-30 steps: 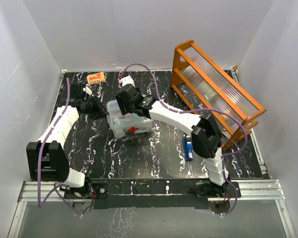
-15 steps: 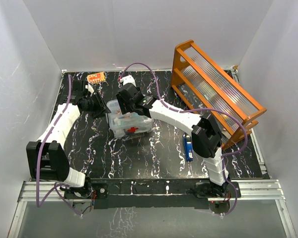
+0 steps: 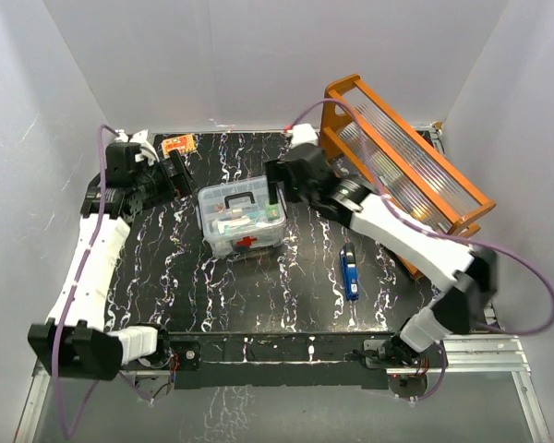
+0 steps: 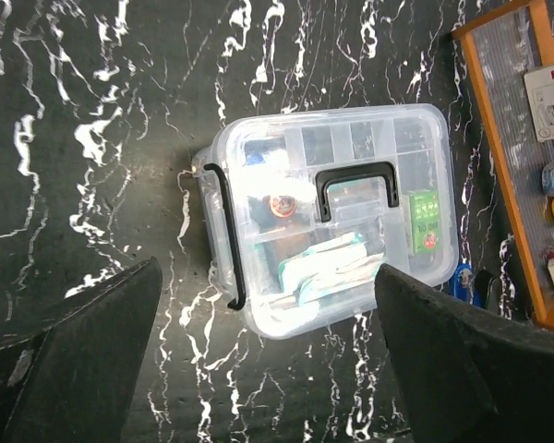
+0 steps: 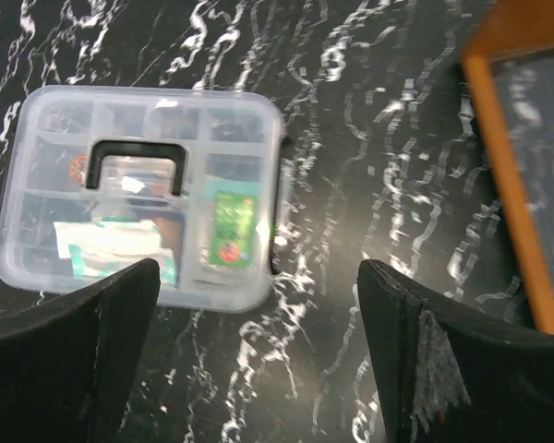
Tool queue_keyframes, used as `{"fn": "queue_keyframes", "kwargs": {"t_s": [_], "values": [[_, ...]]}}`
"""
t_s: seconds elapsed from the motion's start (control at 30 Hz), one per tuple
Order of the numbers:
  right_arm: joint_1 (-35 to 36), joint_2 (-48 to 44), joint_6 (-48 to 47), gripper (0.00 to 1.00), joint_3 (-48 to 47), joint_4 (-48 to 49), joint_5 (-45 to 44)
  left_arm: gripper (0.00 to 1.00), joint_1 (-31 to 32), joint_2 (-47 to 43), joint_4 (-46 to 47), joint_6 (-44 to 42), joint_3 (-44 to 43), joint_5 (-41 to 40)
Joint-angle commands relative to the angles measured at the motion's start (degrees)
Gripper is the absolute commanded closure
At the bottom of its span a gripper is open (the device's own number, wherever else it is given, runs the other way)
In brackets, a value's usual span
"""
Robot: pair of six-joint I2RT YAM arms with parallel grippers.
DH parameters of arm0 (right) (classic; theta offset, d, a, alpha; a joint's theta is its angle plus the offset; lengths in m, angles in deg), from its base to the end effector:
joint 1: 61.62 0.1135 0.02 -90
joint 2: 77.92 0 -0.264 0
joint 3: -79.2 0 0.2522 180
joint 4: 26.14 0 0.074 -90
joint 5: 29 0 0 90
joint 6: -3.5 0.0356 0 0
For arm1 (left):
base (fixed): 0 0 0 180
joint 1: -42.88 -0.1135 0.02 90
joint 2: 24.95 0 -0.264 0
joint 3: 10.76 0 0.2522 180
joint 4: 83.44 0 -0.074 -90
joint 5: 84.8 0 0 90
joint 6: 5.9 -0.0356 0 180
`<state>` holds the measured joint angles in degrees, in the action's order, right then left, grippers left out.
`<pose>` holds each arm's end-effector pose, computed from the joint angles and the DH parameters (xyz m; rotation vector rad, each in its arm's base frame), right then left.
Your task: Organize the medicine kit
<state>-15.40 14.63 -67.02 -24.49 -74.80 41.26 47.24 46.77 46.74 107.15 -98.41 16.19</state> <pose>0.2608 0.2548 0.3605 -0.3230 2.1697 0.2649 0.2688 -0.0273 0.3726 -0.2445 2.1762 -0.4805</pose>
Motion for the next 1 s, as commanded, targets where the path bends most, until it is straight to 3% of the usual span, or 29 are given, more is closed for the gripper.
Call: {"fn": "queue_keyframes", "kwargs": {"t_s": [0.0,0.1,0.43,0.67,0.97], "values": [[-0.2,-13.1,-2.0,0.1,10.2,4.3,-5.9,0.01,0.2,-8.7,0.8,-3.6,4.2,-3.4],[-0.3,-21.5,-3.6,0.02,15.6,5.4,-8.3,0.01,0.2,-15.0,2.5,-4.3,7.6,-3.9],[-0.2,-43.9,-4.8,0.02,22.9,1.0,-14.2,0.01,0.2,-31.8,3.7,-6.0,9.8,-8.8],[-0.2,-51.5,-4.6,0.02,21.7,-2.1,-16.6,0.01,0.2,-38.4,1.2,-7.9,7.6,-11.5],[-0.2,-55.0,-4.6,0.02,21.4,-1.1,-14.8,0.01,0.2,-39.0,-1.0,-8.0,6.4,-12.0]]}}
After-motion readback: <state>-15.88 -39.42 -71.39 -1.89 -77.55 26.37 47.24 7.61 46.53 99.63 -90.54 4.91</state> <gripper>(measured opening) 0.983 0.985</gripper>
